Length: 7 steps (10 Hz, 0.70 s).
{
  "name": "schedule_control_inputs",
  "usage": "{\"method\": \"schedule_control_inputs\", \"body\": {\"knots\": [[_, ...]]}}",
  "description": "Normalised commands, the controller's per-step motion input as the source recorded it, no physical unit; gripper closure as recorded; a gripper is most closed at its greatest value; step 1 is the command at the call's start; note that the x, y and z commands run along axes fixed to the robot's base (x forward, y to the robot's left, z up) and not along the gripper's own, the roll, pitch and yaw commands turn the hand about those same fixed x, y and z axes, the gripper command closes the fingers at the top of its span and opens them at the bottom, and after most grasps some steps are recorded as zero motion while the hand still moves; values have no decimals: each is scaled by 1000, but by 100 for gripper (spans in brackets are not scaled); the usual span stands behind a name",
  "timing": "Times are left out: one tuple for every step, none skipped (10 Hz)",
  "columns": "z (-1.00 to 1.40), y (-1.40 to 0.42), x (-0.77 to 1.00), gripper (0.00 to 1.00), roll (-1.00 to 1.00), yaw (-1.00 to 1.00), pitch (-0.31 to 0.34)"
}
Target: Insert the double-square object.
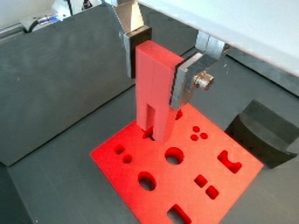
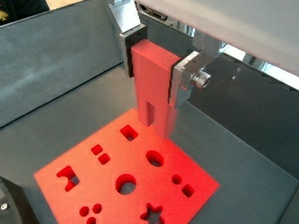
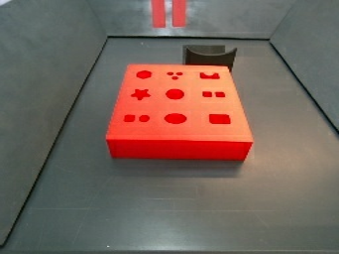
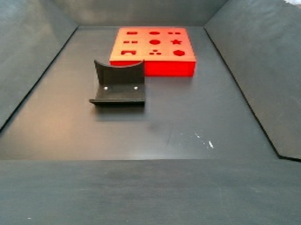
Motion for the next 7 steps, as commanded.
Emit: {"method": "schedule_control_inputs", "body": {"knots": [[-334, 0, 226, 100, 16, 0, 6], [-529, 46, 291, 100, 31, 0, 0], [-646, 89, 286, 100, 69, 0, 0], [-637, 94, 234, 100, 79, 0, 0], [-626, 117, 171, 100, 106, 20, 0], [-620, 171, 43, 100, 179, 83, -1], [-651, 137, 0, 100, 303, 226, -53]]}}
